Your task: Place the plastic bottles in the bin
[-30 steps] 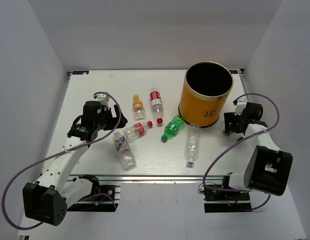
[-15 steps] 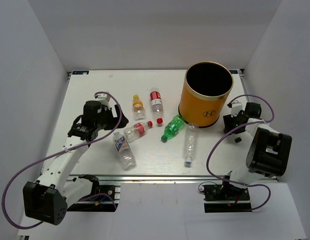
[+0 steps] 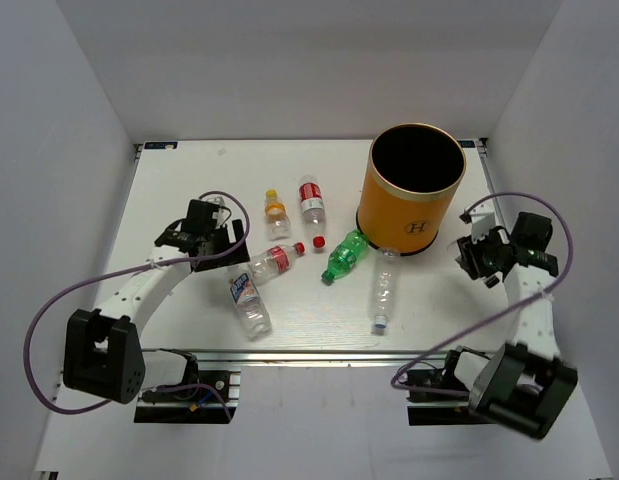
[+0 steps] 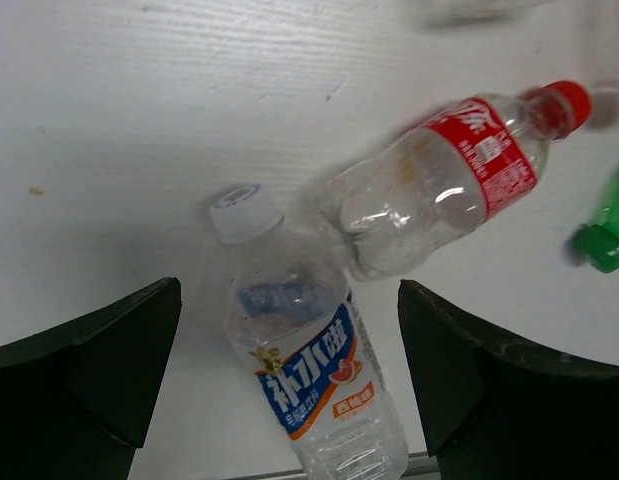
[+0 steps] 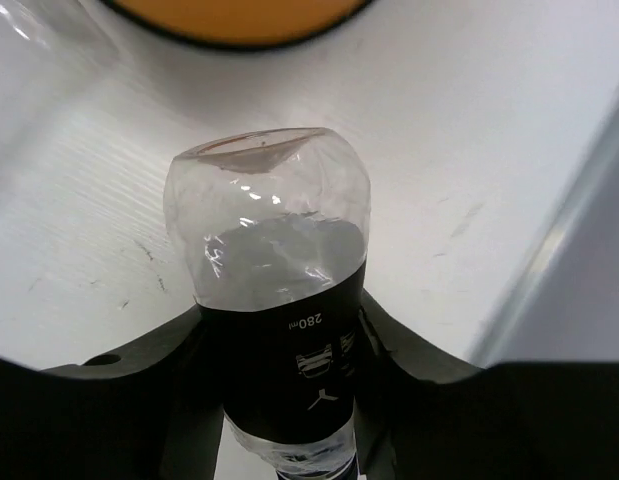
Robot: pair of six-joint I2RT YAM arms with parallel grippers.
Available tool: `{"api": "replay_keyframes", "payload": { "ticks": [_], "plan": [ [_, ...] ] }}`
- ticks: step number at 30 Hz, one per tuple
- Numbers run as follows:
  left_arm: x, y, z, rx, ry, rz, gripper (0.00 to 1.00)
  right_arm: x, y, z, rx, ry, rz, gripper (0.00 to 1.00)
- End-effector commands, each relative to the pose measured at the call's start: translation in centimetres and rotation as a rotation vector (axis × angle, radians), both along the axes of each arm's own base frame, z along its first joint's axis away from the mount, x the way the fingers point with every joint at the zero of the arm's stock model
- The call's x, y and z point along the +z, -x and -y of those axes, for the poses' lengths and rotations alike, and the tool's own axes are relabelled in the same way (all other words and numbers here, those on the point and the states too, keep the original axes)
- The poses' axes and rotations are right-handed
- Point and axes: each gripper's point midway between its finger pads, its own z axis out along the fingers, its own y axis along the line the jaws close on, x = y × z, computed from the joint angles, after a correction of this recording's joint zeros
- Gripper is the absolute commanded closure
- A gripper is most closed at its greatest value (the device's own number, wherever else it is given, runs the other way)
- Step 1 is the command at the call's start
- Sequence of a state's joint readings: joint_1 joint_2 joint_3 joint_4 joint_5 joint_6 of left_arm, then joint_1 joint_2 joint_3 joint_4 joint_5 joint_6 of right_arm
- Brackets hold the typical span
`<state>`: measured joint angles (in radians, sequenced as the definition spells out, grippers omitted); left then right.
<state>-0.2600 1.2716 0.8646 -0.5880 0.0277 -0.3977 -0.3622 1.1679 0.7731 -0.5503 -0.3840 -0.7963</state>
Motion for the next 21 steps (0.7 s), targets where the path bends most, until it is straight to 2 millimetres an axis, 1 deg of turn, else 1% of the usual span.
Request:
{"api": "replay_keyframes", "payload": {
  "ticks": [1, 2, 4, 5, 6, 7, 8, 9, 10, 11, 12, 13, 14, 15, 16, 17, 18, 19, 20, 21],
  "plan": [
    [1.9, 0.7, -0.4, 0.032, -0.026, 0.016, 0.01, 7.7, 1.9, -2.8, 0.156, 0.006, 0.167, 1.00],
    [2.3, 0.7, -0.4, 0.042, -0.015, 0.026, 0.01, 9.7, 2.3, -3.5, 0.174, -0.010, 0.198, 1.00],
    [2.5, 1.4, -0.6, 0.054, -0.034, 0.008, 0.01, 13.7, 2.9, -4.4, 0.197, -0.010, 0.271, 1.00],
    [3.1, 1.4, -0.9, 0.060, -0.039, 0.021, 0.01, 14.8, 3.0, -5.0, 0.212, -0.033, 0.294, 1.00],
    [3.2, 1.8, -0.9, 0.056, -0.051, 0.019, 0.01, 16.2, 2.8, -5.5, 0.225, -0.047, 0.326, 1.00],
    [2.8, 2.5, -1.1, 0.056, -0.061, -0.010, 0.01, 17.8, 2.3, -5.5, 0.231, -0.046, 0.364, 1.00],
    [2.7, 2.8, -1.2, 0.055, -0.065, -0.023, 0.01, 18.8, 2.0, -6.1, 0.222, -0.097, 0.380, 1.00],
    [2.7, 3.4, -1.1, 0.046, -0.070, -0.036, 0.01, 21.3, 0.5, -6.5, 0.236, -0.137, 0.426, 1.00],
    [2.7, 3.6, -1.0, 0.040, -0.059, -0.033, 0.01, 22.6, 0.5, -6.7, 0.253, -0.136, 0.461, 1.00],
    [2.9, 4.0, -0.9, 0.031, -0.060, -0.033, 0.01, 22.5, -0.8, -6.7, 0.224, -0.213, 0.420, 0.99],
    [2.8, 4.6, -0.9, 0.034, -0.045, -0.031, 0.01, 24.1, -1.5, -7.8, 0.280, -0.271, 0.462, 0.99],
    [2.8, 4.9, -0.7, 0.028, -0.035, -0.031, 0.01, 25.3, -2.8, -8.0, 0.282, -0.333, 0.454, 0.99],
    [2.8, 5.3, -0.6, 0.027, -0.032, -0.038, 0.01, 26.3, -2.9, -9.2, 0.352, -0.409, 0.469, 0.98],
    [2.3, 5.6, -0.7, 0.027, -0.037, -0.051, 0.01, 27.9, -3.7, -9.6, 0.388, -0.418, 0.513, 0.98],
    [2.5, 6.0, -0.3, 0.023, -0.021, -0.056, 0.01, 29.3, -4.5, -9.9, 0.405, -0.442, 0.540, 0.98],
    [1.9, 6.3, -0.5, 0.023, -0.027, -0.072, 0.01, 29.5, -6.3, -10.0, 0.433, -0.506, 0.526, 0.98],
    [1.2, 6.8, -0.1, 0.015, -0.015, -0.089, 0.01, 30.2, -6.7, -10.8, 0.470, -0.544, 0.531, 0.98],
    [1.0, 6.9, 0.2, 0.016, 0.002, -0.097, 0.01, 30.8, -7.7, -11.3, 0.521, -0.556, 0.556, 0.96],
    [0.4, 7.0, 0.2, 0.016, -0.004, -0.111, 0.01, 30.2, -8.4, -12.0, 0.518, -0.612, 0.509, 0.96],
    [-0.3, 7.2, 0.6, 0.012, 0.007, -0.125, 0.01, 30.0, -9.2, -12.1, 0.505, -0.612, 0.510, 0.94]
  ]
}}
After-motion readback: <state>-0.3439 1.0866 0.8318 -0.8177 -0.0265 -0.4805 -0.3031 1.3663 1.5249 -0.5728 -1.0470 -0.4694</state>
